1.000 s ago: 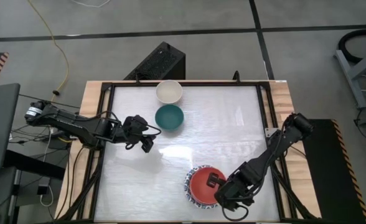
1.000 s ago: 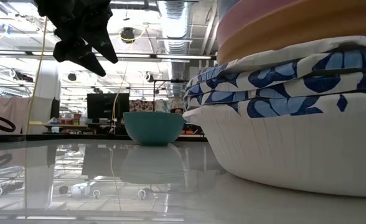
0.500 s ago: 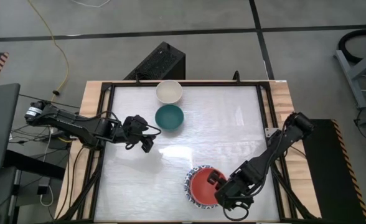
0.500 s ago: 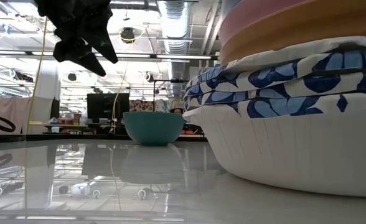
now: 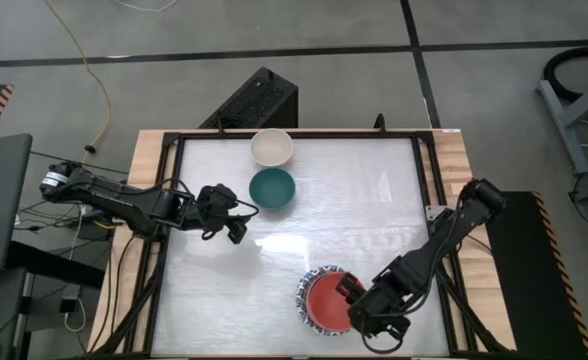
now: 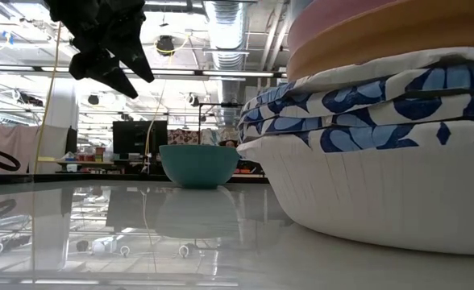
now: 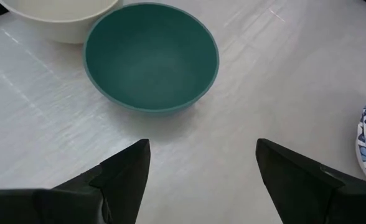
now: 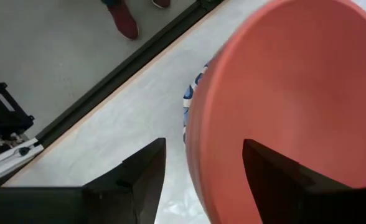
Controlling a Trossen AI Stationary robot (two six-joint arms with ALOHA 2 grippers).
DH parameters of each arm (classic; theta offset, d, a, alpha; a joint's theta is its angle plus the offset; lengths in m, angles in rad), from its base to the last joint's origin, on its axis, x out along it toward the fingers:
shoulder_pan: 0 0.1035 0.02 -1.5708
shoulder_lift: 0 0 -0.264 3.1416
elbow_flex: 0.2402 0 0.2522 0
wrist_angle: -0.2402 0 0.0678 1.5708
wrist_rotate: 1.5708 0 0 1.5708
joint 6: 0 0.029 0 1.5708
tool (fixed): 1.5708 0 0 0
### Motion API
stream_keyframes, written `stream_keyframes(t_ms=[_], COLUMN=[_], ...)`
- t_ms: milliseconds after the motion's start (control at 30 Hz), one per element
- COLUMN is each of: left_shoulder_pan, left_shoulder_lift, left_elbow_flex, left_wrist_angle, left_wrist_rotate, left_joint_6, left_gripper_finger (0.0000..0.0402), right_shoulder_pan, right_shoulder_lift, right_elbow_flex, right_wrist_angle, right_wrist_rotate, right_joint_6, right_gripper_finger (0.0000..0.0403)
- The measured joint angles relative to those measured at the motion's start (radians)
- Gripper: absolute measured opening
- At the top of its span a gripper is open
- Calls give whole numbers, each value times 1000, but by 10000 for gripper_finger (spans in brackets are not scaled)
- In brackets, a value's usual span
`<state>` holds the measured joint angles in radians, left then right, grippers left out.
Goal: Nest bowls inside each other
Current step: Stack the orange bowl on top of the blue bowl
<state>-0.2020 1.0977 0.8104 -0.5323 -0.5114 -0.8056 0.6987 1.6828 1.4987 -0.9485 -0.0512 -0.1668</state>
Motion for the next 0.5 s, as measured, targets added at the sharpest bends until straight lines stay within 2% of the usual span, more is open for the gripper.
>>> stream_keyframes(t_ms=[133, 367, 500], left_shoulder_pan=[0, 0, 0], left_shoulder_lift=[0, 0, 0], left_elbow_flex=[0, 0, 0], left_wrist_angle=[0, 0, 0], left_wrist_rotate=[-3, -25, -25], left_joint_6=[1, 1, 1], left_gripper_finger=[281, 281, 281], right_shoulder_pan=[3, 6, 34], right_shoulder_lift=[-21, -117, -153], right_elbow_flex=[0, 0, 0], right_wrist_angle=[-5, 14, 26], right_wrist_rotate=[21, 184, 216], right_joint_6=[39, 109, 125], right_gripper_finger=[235, 234, 213])
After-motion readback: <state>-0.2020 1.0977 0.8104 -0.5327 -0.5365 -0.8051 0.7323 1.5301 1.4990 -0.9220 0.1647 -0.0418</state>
